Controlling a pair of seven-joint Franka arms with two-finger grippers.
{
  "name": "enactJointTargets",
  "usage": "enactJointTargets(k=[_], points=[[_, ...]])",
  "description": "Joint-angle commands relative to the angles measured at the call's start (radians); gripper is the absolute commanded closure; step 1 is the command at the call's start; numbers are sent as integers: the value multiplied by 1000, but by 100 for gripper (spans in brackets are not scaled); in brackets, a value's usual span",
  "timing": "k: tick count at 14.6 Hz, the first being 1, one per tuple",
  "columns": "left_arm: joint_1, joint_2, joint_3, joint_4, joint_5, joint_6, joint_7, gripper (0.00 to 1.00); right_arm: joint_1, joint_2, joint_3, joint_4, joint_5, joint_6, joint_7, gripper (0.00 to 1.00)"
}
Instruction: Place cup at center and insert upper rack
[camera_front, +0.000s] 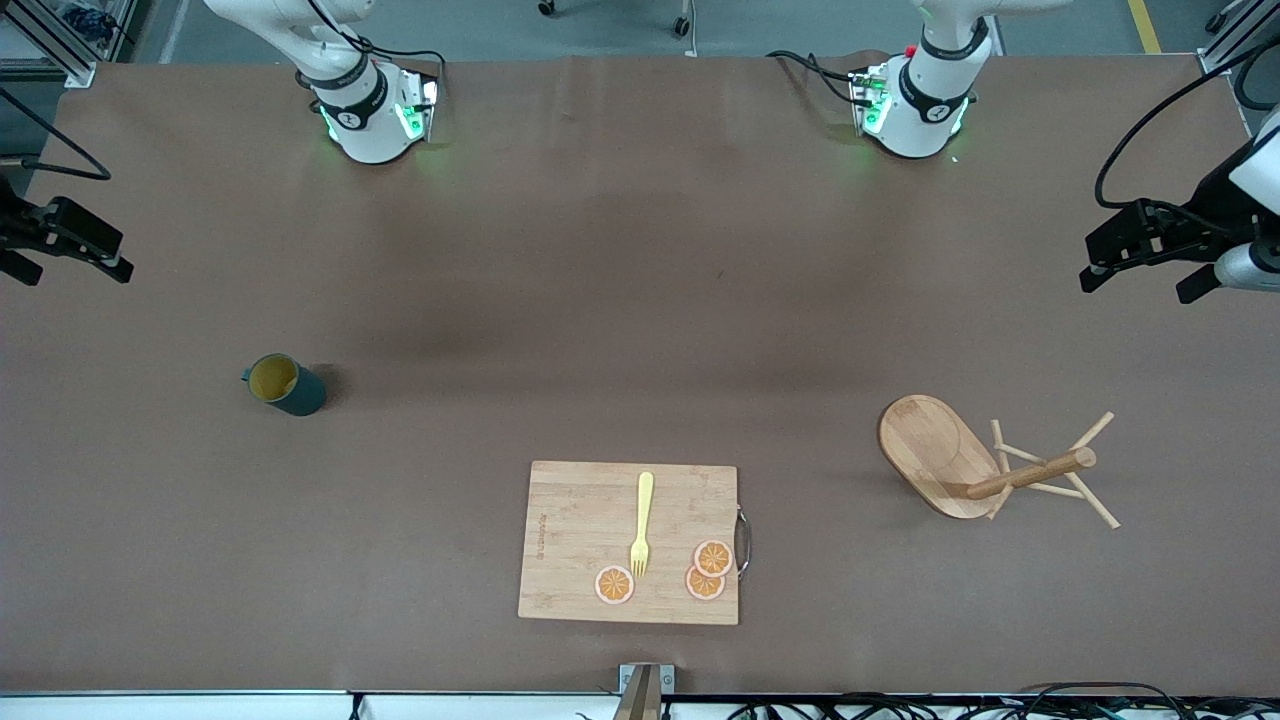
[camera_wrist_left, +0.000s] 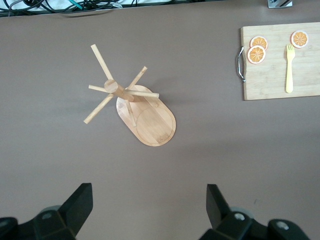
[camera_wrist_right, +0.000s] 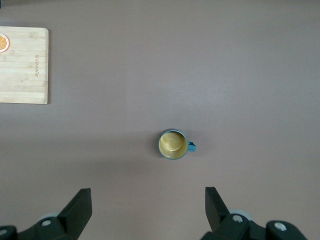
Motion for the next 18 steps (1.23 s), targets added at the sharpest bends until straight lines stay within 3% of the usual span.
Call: enactJointTargets(k=[1, 11, 18], points=[[3, -13, 0, -3, 11, -11, 8, 0, -20, -21, 15, -18, -10, 1, 3, 0], [2, -11, 0, -1, 8, -9, 15, 0, -22, -14, 14, -18, -10, -3, 1, 0], [3, -10, 0, -1, 8, -8, 15, 0, -25, 176, 12, -26, -16, 1, 9, 0]])
